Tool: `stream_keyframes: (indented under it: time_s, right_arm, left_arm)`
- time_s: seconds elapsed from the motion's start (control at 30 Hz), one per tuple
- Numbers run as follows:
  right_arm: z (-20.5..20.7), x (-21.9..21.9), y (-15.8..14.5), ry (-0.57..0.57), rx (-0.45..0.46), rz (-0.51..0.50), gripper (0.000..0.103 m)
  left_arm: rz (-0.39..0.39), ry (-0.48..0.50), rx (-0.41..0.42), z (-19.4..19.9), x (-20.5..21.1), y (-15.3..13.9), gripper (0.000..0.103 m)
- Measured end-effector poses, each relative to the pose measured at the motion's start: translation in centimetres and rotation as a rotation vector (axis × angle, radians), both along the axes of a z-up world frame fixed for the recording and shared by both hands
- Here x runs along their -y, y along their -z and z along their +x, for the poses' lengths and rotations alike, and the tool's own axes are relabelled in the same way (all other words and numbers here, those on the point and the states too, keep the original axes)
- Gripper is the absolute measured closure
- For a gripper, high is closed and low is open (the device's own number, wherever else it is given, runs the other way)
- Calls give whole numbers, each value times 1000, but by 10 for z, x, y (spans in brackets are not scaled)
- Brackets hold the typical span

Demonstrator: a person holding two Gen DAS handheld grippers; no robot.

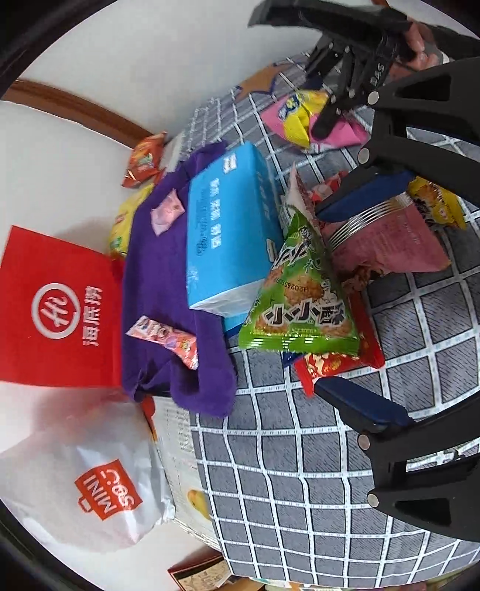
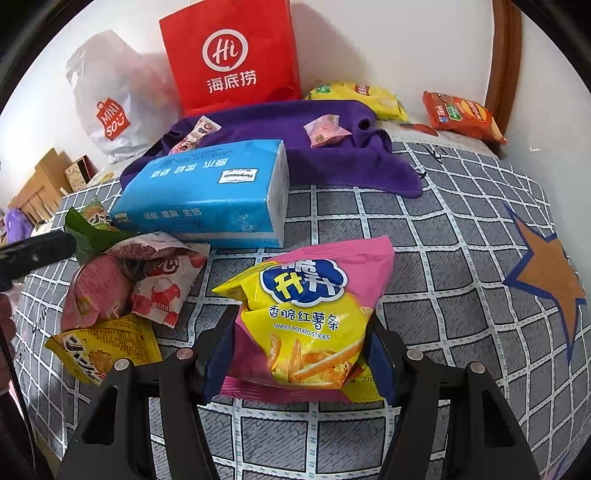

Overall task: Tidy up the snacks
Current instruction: 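Lift the chip bag with the right tool while the left tool grasps the green snack bag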

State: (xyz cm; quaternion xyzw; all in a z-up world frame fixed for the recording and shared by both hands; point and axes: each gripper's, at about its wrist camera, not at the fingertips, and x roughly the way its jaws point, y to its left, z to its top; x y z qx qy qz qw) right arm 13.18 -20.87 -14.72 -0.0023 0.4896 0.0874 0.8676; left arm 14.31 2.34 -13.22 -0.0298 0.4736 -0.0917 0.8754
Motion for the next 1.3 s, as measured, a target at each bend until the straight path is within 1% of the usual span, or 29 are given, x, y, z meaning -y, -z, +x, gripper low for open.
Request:
stream_keyframes:
  time_s: [0.1,0.27,0.3,0.33,0.4,0.43,0.53,0.63,0.73,0.83,0.97,1.07,1.23,1.3]
  right_arm:
    - [1,4,0,3,0,25,39]
    - [3,6,2,7,-4,40,39]
    - [3,5,2,6,-3,37,39]
    - [3,4,2,5,-4,35,39]
    - [4,4,2,3,-6,31,40]
    - [5,3,1,2,-10,29,40]
    - [5,4,0,-5,-13,30,40]
    - [4,5,-2,-5,-10,44,40]
    - [2,5,-5,10,-1,49,40]
    - [0,4,-10,7,1,59,40]
    - [-1,-2,-18,5,-13,14,40]
    - [-6,-4,-32,-8,16,17,40]
    - [-10,-8,-59,-16,70,24,40]
    - [-9,-8,-67,-18,73,38,40]
  left_arm:
    - [21,-14,-15,8,3,7,18]
    - [-6,-19,-15,17,1,11,18]
    - [-12,-15,-22,18,1,12,20]
    - [-27,-5,-25,19,0,12,28]
    - [-40,1,-22,18,-2,11,32]
    - [-47,3,-14,16,-4,9,37]
    - [-72,-7,-20,14,-9,5,45]
    - [-124,-11,-31,10,-16,1,47]
    - [-118,-23,-8,2,-19,-7,47]
    - [-148,-23,-4,-5,-22,-16,47]
    - [-171,-21,-6,-12,-23,-24,47]
    - [-165,-9,10,-16,-21,-32,47]
    - [-202,2,28,-17,-18,-49,47]
    - [-208,13,35,-16,-15,-54,47]
